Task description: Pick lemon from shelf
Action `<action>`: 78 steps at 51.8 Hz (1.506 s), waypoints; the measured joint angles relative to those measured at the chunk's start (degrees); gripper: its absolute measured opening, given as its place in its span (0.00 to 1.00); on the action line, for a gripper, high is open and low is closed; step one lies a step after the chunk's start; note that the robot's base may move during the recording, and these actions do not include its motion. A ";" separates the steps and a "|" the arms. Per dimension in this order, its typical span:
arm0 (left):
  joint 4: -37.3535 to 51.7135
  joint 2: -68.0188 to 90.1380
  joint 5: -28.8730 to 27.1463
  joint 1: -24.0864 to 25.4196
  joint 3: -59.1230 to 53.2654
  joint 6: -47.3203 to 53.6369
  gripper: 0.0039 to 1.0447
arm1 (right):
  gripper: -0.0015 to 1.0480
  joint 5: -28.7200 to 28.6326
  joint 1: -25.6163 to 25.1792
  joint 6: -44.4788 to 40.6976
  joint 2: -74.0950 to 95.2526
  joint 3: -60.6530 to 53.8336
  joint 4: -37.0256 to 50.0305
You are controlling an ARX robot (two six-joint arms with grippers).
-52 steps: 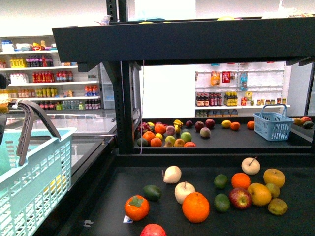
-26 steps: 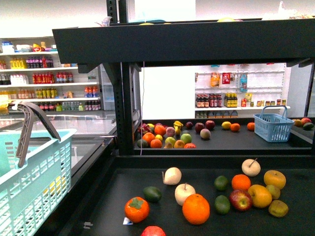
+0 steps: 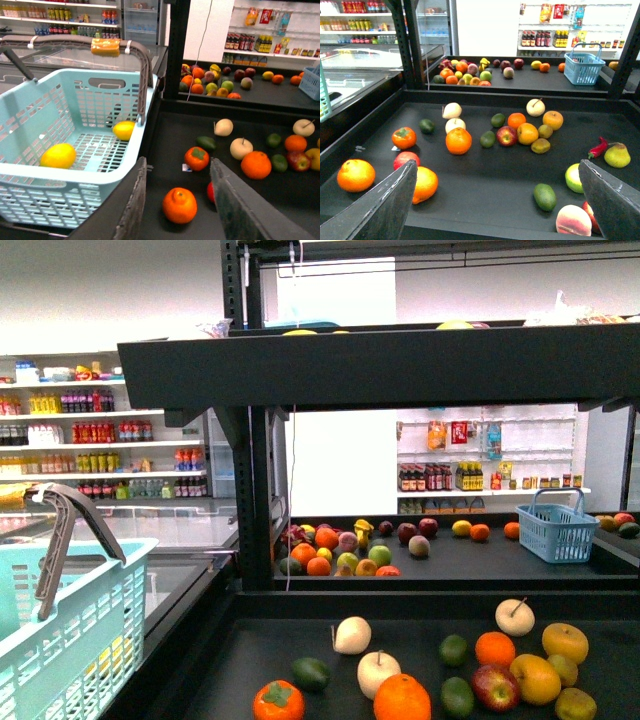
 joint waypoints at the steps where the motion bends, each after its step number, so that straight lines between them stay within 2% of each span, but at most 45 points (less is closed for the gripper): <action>1: -0.02 -0.68 0.68 0.63 -0.76 0.26 0.26 | 0.93 -0.04 0.00 0.00 0.00 0.00 -0.02; 7: -0.11 -4.09 3.50 3.37 -3.48 1.01 0.06 | 0.93 0.00 0.00 0.00 0.00 0.00 -0.02; 9: -0.28 -5.18 4.39 4.22 -4.20 0.98 0.02 | 0.93 0.00 0.00 0.00 0.00 0.00 -0.02; 21: -2.45 -10.78 8.20 8.28 -7.80 1.31 0.02 | 0.93 0.00 0.00 0.00 0.00 0.00 0.00; 24: -3.63 -12.83 14.01 12.87 -8.72 1.49 0.02 | 0.93 0.00 0.00 0.00 0.00 0.00 0.00; 27: -4.59 -14.60 13.99 14.62 -9.46 1.49 0.02 | 0.93 0.04 0.00 0.00 0.00 0.00 0.00; 52: -9.77 -24.24 14.53 14.75 -13.09 1.51 0.02 | 0.93 0.02 0.00 0.00 0.00 0.00 -0.02; 56: -11.89 -26.27 14.53 14.75 -13.09 1.51 0.02 | 0.93 0.02 0.00 0.00 0.00 0.00 -0.02; 61: -20.61 -33.64 14.53 14.75 -13.07 1.55 0.02 | 0.93 0.02 0.00 0.00 0.00 0.00 -0.02; 69: -21.31 -35.41 14.51 14.75 -13.07 1.55 0.02 | 0.93 0.00 0.00 0.00 0.00 0.00 0.00; 71: -21.33 -35.41 14.51 14.75 -13.07 1.53 0.05 | 0.93 0.00 0.00 0.00 0.00 0.00 0.00; 78: -21.35 -35.41 14.51 14.75 -13.07 1.53 0.29 | 0.93 0.00 0.00 0.00 0.00 0.00 0.00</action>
